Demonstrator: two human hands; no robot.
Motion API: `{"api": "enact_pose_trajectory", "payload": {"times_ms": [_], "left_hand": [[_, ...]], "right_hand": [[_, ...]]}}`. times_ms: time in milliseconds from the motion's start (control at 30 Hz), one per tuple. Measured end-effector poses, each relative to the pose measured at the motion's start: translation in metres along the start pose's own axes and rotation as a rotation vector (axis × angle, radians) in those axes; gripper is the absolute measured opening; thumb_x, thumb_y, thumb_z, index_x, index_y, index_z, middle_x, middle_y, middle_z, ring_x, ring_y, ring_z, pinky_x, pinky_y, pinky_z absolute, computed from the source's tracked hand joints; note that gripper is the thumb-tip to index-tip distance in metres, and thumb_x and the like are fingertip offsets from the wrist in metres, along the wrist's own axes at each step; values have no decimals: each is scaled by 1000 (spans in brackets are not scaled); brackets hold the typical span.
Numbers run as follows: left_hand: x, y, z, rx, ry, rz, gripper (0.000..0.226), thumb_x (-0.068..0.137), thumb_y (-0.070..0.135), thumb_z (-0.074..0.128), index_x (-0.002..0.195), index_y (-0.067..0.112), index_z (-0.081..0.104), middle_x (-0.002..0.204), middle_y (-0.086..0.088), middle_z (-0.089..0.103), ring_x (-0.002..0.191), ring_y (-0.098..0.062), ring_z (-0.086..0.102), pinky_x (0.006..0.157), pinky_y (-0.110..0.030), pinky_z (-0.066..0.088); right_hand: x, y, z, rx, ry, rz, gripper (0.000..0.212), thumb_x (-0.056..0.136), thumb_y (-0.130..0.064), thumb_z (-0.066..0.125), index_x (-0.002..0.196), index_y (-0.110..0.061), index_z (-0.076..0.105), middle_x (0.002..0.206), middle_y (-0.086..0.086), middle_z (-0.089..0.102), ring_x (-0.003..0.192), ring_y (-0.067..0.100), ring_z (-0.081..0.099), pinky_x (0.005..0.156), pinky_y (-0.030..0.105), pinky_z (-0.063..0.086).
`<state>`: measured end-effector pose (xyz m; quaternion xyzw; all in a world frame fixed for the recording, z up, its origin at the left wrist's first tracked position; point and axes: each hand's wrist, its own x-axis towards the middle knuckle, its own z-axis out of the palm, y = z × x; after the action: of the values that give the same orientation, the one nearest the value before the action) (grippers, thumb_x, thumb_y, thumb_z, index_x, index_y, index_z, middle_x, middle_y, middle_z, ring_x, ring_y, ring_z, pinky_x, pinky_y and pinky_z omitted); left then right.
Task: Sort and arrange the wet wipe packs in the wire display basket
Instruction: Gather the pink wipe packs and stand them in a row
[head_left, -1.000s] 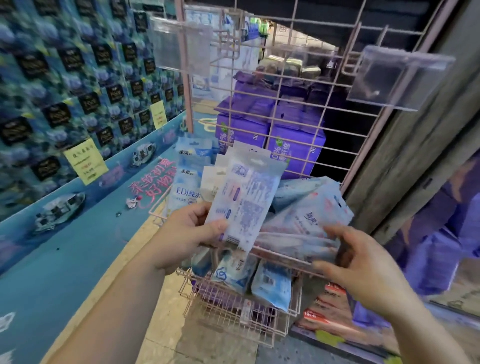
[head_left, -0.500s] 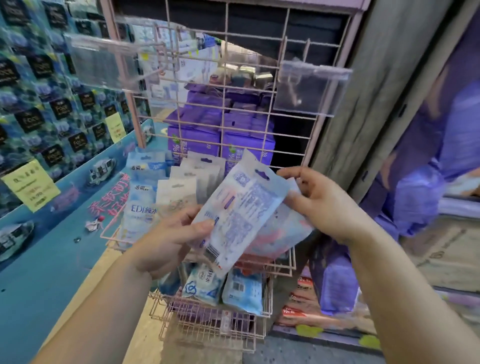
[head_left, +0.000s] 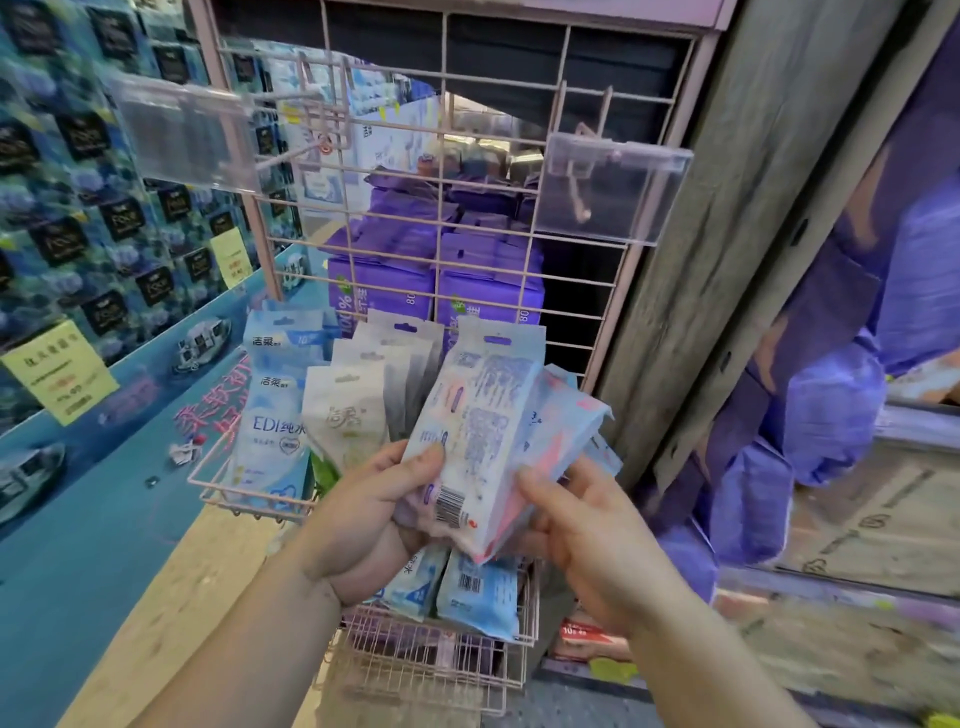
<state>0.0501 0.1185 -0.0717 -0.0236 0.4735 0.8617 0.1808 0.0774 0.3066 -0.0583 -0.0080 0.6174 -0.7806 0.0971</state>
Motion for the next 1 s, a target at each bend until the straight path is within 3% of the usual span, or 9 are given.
{"api": "enact_pose_trajectory", "payload": {"times_ms": [133,267,367,467,567,700,800,900,1000], "left_hand": [[-11,22,10,170,169,161,35,73,17,73,105,7,61,106,-23,70,80,-37,69,82,-61,50],[-23,38,29,578,394,561,20,82,21,73,95,31,62,94,8,75,84,-15,72,80,-39,58],[-39,21,57,1142,303,803,29,82,36,66,111,36,62,105,42,60,97,14,56,88,-15,47],[-42,-13,60,1561,140,881,46,80,52,53,122,33,59,136,16,54,114,-13,45,97,-32,31],[-39,-9,57,1481,112,854,37,86,43,47,117,34,66,127,14,59,113,-13,47,94,-35,35],[-32,10,46,1224,50,660,33,78,56,53,106,48,67,116,29,52,117,3,42,96,-8,30],[-26,20,35,965,85,399,54,75,48,72,124,44,51,123,25,53,117,8,51,94,-14,44],[-26,19,28,559,-135,27,40,80,16,73,117,9,61,109,-10,72,86,-15,71,62,-21,55],[-31,19,18,359,-9,-37,48,63,11,82,107,2,64,88,-16,74,60,-20,69,42,-23,50]], "right_hand": [[-4,-3,-3,-28,123,-24,16,96,-8,50,107,-14,60,98,7,76,82,26,73,61,36,58],[-5,-9,-8,-60,138,-76,17,95,-4,51,107,-11,61,93,7,76,75,21,73,55,29,57],[-4,-9,-1,11,47,-59,19,93,-3,52,108,-9,61,88,11,73,69,21,70,58,33,58],[-7,-9,-1,213,-98,-5,36,77,-12,56,112,-8,62,94,17,70,76,22,67,65,35,58],[-9,-6,-5,197,-187,-45,40,78,-22,60,116,-11,58,104,11,72,84,22,71,63,33,58],[-7,-1,-2,110,-133,-52,36,81,-19,57,116,-10,58,101,13,73,80,24,71,60,34,57],[-7,0,-1,54,-125,-23,36,77,-17,56,113,-12,59,102,8,74,86,23,71,66,35,58],[-10,-1,1,-85,-172,-15,36,83,-22,60,117,-14,59,111,5,73,98,24,71,80,40,58],[-8,-4,-5,-223,70,-119,25,87,-26,68,111,-22,63,102,0,72,78,11,70,64,25,55]]}}
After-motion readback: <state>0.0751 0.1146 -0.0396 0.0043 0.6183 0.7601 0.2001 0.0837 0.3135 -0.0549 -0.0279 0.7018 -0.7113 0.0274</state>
